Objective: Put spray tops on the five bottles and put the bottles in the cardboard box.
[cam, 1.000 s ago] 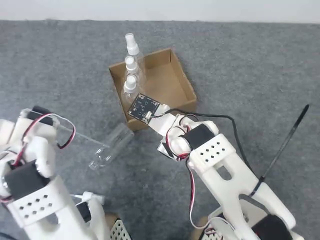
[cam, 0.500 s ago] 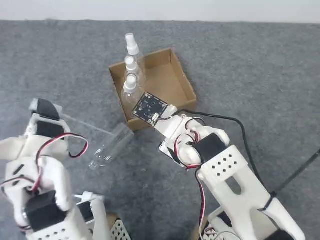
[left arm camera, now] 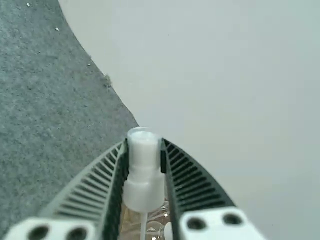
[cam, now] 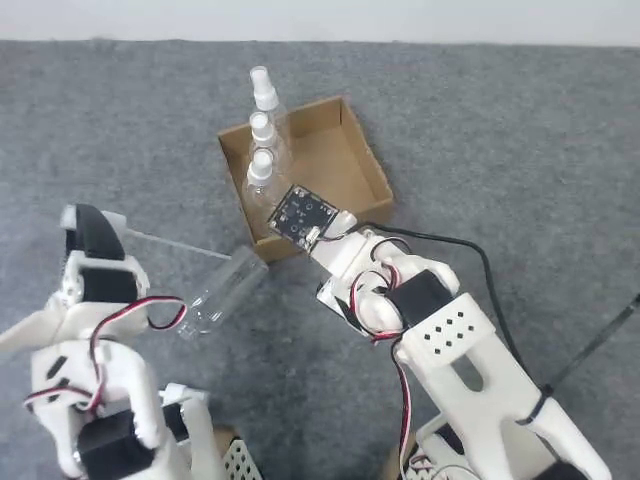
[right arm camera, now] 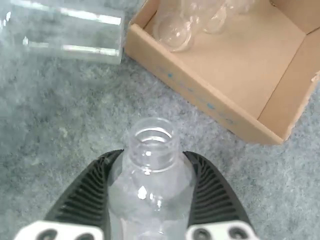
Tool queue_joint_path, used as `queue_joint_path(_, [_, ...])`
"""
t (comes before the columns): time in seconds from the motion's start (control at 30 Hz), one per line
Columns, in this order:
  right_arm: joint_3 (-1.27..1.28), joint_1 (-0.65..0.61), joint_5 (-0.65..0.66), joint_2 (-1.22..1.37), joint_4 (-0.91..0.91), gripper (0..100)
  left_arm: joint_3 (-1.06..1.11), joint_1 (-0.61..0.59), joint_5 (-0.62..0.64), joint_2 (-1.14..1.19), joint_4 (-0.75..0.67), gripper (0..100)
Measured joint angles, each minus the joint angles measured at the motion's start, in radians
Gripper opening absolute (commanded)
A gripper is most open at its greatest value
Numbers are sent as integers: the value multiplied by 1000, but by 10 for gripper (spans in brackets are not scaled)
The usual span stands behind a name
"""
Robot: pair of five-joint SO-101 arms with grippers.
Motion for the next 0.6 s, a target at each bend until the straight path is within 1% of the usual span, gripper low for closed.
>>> queue_joint_path(0.13, [0,0,-26,0,-11,6,2,-2,0,-31,0,11])
queue_joint_path(0.3, [49,0,-26,0,-61,6,14,-2,0,-57,0,11])
queue_joint_path(0.43, [77,-5,-29,0,-107,6,35,0,68,-83,0,11])
queue_joint_path(0.6, [89,-32,-31,0,-133,6,44,2,87,-117,0,11])
